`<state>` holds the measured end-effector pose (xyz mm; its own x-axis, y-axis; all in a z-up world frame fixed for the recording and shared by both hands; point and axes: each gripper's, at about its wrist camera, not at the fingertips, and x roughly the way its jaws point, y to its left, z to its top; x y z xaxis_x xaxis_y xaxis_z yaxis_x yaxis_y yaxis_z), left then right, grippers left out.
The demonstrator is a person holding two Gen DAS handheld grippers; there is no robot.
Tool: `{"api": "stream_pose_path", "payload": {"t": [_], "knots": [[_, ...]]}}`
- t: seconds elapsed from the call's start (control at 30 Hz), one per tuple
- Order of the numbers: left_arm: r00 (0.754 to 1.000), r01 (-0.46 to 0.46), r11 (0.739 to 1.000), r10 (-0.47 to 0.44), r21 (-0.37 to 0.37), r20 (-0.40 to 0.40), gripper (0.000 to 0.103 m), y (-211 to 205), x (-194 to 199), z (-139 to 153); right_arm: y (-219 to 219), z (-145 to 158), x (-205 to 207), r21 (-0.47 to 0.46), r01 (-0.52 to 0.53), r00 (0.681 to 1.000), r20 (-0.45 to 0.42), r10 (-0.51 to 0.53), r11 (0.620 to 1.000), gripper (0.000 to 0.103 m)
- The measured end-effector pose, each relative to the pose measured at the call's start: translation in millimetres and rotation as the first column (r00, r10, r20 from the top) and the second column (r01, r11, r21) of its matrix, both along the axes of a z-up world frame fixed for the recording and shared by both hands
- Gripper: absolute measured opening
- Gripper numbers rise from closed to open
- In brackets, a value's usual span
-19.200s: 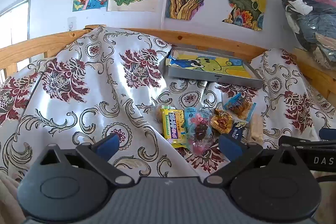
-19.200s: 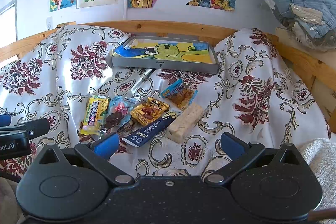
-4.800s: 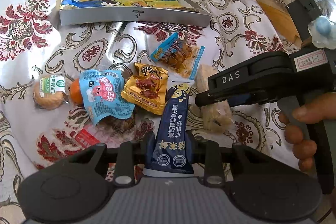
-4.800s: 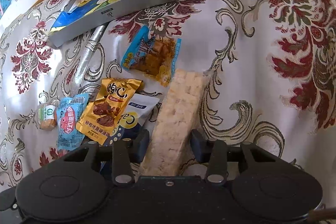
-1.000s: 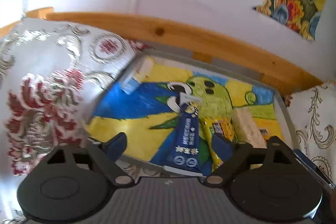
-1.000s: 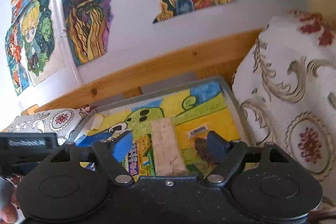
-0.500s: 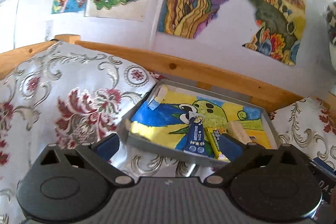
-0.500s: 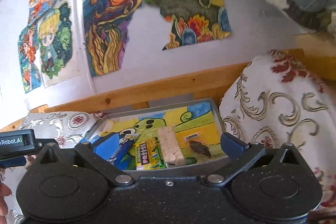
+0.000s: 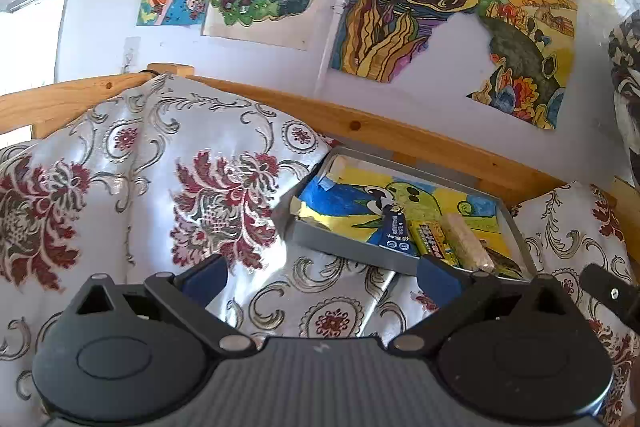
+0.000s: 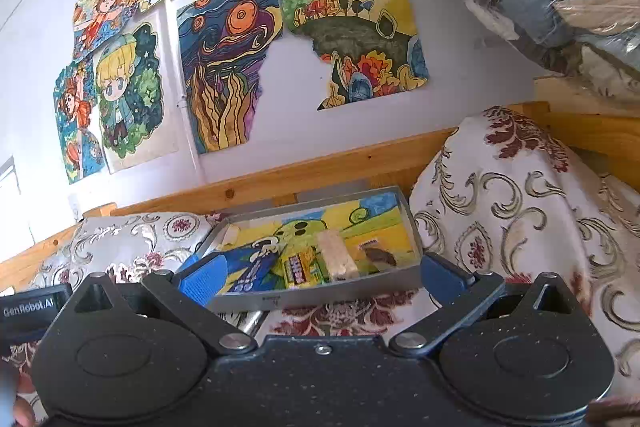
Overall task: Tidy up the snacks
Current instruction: 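Move both open grippers back over the snack pile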
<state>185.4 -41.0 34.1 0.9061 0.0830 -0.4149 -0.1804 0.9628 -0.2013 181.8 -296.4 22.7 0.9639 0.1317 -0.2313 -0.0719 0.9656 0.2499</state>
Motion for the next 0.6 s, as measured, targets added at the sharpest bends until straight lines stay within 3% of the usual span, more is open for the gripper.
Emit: {"api": "stream_pose_path", "payload": {"t": [0.23, 0.6], "knots": [[1.000, 0.009, 1.000, -0.009, 0.010, 0.000, 0.103, 5.3, -24.2, -2.0, 4.9, -3.3, -30.4, -0.013, -0.006, 0.999, -0.051, 0.006, 1.000, 0.102], [0.999, 0.016, 0.999, -0.014, 0.046, -0.048, 0.103, 23.4, -70.4, -22.3, 42.8, -15.6, -69.0, -0.149, -0.038, 0.988, -0.154, 0.015, 0.988, 0.102]]}}
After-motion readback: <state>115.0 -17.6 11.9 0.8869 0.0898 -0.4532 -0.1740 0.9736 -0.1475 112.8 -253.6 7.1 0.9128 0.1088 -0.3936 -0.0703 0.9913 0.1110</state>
